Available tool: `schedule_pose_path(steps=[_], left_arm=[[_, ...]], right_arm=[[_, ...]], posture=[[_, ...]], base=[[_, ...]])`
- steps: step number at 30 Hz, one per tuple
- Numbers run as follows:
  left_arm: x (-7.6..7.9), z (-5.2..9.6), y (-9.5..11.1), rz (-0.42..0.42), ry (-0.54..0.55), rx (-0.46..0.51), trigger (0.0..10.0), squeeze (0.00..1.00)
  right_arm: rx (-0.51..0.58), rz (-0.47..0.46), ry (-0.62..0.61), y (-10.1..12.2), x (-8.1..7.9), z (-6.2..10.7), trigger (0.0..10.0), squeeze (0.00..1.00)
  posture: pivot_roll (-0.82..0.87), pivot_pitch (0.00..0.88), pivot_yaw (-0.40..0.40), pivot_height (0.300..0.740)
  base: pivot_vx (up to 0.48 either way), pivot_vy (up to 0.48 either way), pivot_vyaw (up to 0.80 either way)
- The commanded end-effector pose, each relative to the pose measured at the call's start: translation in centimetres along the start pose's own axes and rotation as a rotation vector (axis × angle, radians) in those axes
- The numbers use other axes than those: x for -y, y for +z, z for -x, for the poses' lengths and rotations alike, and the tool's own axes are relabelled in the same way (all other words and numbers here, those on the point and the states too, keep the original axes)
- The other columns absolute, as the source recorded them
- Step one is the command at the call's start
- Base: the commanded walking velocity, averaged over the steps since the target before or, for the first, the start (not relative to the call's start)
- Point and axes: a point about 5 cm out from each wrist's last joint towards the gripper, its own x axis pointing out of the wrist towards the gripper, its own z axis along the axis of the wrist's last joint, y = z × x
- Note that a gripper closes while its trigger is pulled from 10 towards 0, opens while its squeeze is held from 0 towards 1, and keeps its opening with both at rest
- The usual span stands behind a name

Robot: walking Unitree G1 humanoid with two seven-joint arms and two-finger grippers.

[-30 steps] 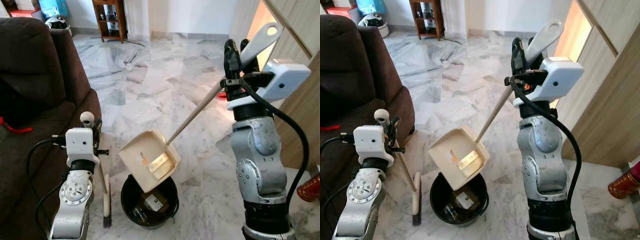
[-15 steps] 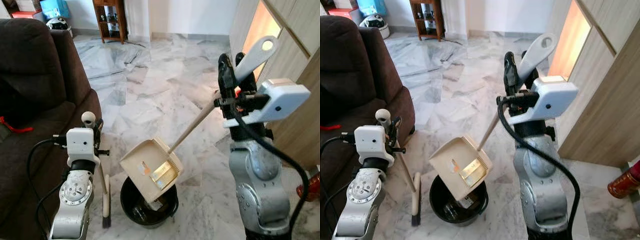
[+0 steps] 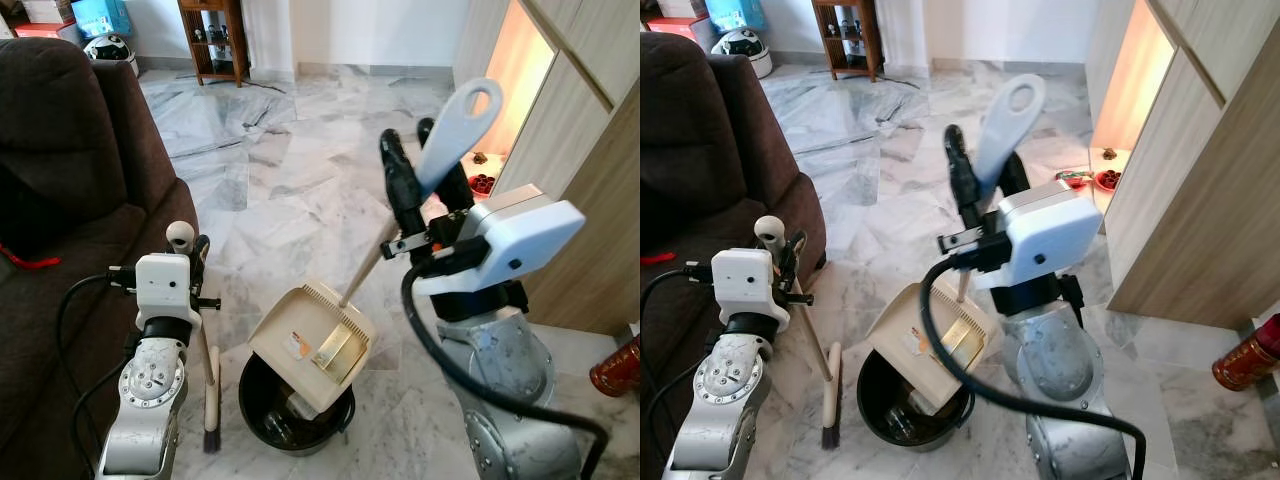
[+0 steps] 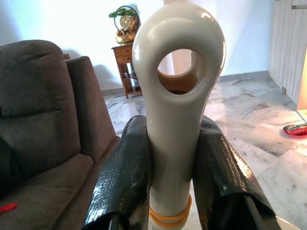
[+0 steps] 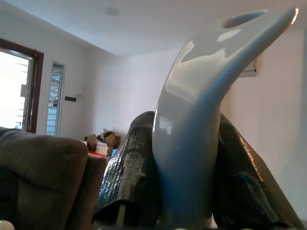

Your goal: Sweep floor

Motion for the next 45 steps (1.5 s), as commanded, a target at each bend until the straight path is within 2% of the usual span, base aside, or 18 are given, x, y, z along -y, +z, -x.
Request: schedule_pose_path(steps=[1,6,12,21,31,34,37,45], left_arm=[[-0.3,-0.3,1.1,-0.023,0.000,0.068,10.0,0.00],[-0.3,-0.5,1.1,-0.022,0.002,0.070,10.0,0.00],[-0.2,-0.6,1.1,-0.020,0.001,0.074,10.0,0.00],[-0.2,-0.7,1.1,-0.020,0.002,0.080,10.0,0.00],[-0.3,-0.9,1.2,-0.022,0.003,0.087,10.0,0.00],[-0.3,-0.9,1.2,-0.022,0.004,0.088,10.0,0.00],[-0.2,-0.9,1.2,-0.021,0.005,0.088,10.0,0.00],[-0.4,-0.9,1.2,-0.022,0.014,0.089,10.0,0.00]], right_arm=[[0.089,-0.024,0.006,2.0,-0.4,0.1,10.0,0.00],[0.137,-0.006,0.047,3.2,-1.8,0.3,10.0,0.00],[0.154,0.010,0.052,3.5,-2.2,0.3,10.0,0.00],[0.236,0.073,0.081,4.7,-3.2,0.2,10.0,0.00],[0.255,0.061,0.095,5.0,-3.7,0.2,10.0,0.00],[0.220,0.015,0.132,4.7,-4.3,0.3,10.0,0.00],[0.248,0.054,0.130,5.0,-4.3,0.4,10.0,0.00],[0.248,0.062,0.159,4.9,-4.6,0.5,10.0,0.00]], posture=[[-0.01,0.101,0.061,0.740],[-0.01,0.098,0.058,0.740],[-0.01,0.098,0.057,0.740],[-0.01,0.093,0.056,0.740],[-0.01,0.093,0.056,0.740],[-0.01,0.086,0.054,0.740],[0.00,0.086,0.053,0.740],[0.00,0.085,0.047,0.740]], base=[[0.000,0.000,0.00],[0.000,0.000,0.00],[0.000,0.000,0.00],[0.000,0.000,0.00],[0.000,0.000,0.00],[0.000,0.000,0.00],[0.000,0.000,0.00],[0.000,0.000,0.00]])
